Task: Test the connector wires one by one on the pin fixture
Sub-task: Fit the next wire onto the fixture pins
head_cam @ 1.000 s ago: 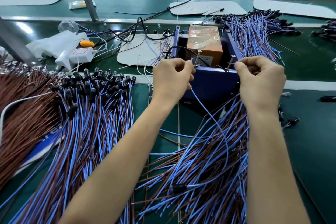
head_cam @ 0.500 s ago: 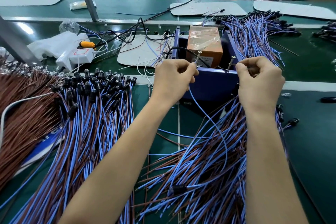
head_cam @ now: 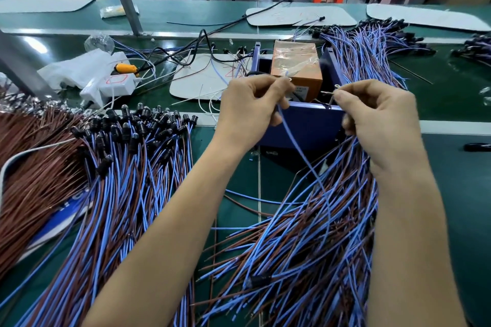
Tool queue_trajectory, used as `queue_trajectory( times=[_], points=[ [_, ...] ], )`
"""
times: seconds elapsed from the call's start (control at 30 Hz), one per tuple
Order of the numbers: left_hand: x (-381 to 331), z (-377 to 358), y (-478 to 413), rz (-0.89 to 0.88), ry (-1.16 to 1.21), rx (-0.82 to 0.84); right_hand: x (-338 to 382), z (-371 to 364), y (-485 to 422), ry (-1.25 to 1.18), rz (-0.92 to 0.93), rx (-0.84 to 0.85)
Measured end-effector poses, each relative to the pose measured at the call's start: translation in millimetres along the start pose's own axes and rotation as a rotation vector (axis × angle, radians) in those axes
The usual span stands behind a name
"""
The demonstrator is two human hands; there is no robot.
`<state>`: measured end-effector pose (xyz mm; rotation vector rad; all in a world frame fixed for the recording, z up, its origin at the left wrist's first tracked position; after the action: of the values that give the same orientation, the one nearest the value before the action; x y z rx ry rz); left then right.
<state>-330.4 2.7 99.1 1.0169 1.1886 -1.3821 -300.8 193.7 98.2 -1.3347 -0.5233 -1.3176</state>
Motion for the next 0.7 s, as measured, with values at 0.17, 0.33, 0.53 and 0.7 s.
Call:
queue_trajectory(
  times=[0.17,0.33,0.53,0.7],
  points=[
    [-23,-13,15,-0.053,0.415,0.113,28,-41,22,-0.367,-0.110,0.327],
    [-8,-29,14,0.063,0.170,0.219,29,-18,15,-0.632,-0.135,0.044],
    [44,-113,97,0.302,-0.318,1.248,-4,54,11,-1.057,-0.097,-0.537],
    [17,-103,95,0.302,-0.095,1.261,-35,82,15,-0.935,-0.185,-0.680]
  ],
)
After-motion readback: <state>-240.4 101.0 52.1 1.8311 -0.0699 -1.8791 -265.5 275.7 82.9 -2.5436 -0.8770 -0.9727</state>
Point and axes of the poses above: each hand's wrist, its own y-axis away from the middle knuckle, its own z-axis out of the back of the hand, x = y × z, the point moved 9 cm from there along -y, towards the middle knuckle, and after that the axes turned 10 degrees about z, right-handed, at the moved point
